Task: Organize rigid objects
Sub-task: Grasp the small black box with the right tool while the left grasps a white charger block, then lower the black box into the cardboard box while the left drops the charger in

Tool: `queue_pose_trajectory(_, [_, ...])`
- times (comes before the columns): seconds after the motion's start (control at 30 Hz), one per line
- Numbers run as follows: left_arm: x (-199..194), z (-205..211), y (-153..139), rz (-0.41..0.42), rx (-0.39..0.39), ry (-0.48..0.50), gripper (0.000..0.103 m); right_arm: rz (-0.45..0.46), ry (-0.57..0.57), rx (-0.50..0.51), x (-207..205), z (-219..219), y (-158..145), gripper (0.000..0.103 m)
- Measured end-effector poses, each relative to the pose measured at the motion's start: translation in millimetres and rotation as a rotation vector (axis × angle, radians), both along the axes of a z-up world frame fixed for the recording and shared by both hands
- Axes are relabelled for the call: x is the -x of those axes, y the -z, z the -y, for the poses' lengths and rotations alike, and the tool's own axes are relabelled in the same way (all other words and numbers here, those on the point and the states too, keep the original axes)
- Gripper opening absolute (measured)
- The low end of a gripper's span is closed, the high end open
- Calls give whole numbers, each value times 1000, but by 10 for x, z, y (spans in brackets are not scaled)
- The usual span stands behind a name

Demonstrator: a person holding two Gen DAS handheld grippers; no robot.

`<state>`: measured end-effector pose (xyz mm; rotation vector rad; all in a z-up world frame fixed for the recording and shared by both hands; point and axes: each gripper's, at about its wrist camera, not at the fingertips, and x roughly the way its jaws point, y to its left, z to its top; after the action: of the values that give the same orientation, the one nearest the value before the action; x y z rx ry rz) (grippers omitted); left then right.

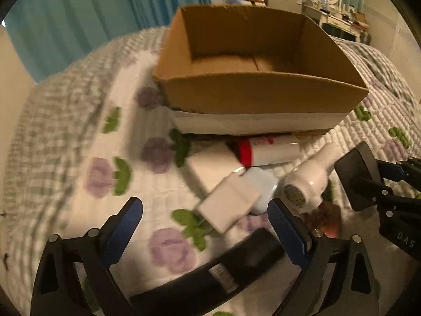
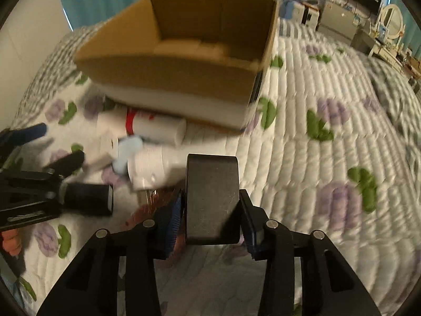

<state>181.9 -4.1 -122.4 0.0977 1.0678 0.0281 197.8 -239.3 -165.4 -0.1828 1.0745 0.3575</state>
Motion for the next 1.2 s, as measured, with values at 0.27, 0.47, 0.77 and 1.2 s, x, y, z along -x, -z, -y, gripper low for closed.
queue_pose_trajectory(0.27, [-263,81,366,-94,-17,47,87,1,-7,-17,-116,-29,7,40])
queue_pose_trajectory(0.47, [-354,56,409,-96,84,98,64,-6,3,-52,-81,35,-13,40])
queue_pose_trajectory(0.77, [-73,37,158,-30,85,125,52,39,19,-49,2,39,-120,39])
queue_pose_trajectory(1.2, [478,-163,-267,62,119,98,45,128,7,-70,258,-27,-489,39])
